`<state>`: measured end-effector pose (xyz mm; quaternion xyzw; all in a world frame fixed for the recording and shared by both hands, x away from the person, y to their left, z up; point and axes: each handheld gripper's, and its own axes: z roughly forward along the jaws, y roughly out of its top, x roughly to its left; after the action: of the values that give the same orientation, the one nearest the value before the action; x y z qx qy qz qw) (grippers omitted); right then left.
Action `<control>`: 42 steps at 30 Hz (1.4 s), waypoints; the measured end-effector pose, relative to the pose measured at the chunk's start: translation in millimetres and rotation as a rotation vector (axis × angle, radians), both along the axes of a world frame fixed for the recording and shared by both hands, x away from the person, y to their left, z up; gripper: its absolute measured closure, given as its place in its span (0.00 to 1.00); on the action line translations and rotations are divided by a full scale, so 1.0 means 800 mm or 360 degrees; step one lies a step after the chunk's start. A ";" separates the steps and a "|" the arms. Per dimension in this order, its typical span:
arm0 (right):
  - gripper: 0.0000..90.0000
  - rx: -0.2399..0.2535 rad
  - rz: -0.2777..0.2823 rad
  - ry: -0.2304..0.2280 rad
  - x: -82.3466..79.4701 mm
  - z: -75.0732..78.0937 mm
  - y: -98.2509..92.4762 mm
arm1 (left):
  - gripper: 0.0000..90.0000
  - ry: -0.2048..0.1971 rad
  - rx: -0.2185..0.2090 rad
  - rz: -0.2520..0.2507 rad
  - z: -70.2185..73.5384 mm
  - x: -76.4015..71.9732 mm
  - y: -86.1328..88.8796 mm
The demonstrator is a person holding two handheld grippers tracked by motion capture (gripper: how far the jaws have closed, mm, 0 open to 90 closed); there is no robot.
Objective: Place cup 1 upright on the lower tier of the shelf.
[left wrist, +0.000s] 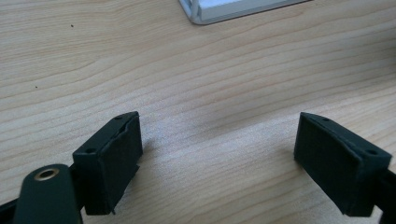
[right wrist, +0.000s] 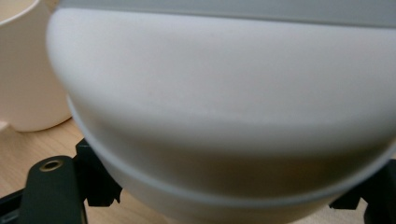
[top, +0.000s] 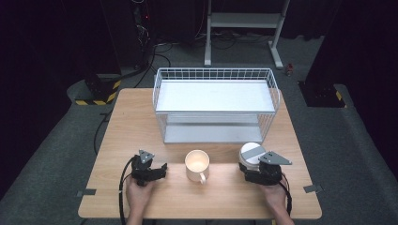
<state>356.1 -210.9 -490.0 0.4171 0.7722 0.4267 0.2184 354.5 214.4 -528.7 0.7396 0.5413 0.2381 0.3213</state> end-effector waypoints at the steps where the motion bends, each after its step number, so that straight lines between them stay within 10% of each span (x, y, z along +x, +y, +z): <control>1: 0.21 0.0008 -0.0004 0.0014 0.003 0.001 0.001 | 0.17 0.0000 0.0001 0.0000 0.000 0.000 0.000; 31: 0.21 0.0092 -0.0100 0.0031 0.096 0.017 0.032 | 0.18 -0.0001 0.0002 0.0002 0.000 0.000 0.000; 42: 0.21 0.0015 -0.0141 0.0040 0.121 0.014 0.046 | 0.18 0.0003 0.0008 -0.0004 0.000 0.000 0.000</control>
<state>452.8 -174.0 -479.1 0.4572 0.7536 0.4150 0.2252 354.4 214.7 -528.5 0.7412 0.5402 0.2383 0.3193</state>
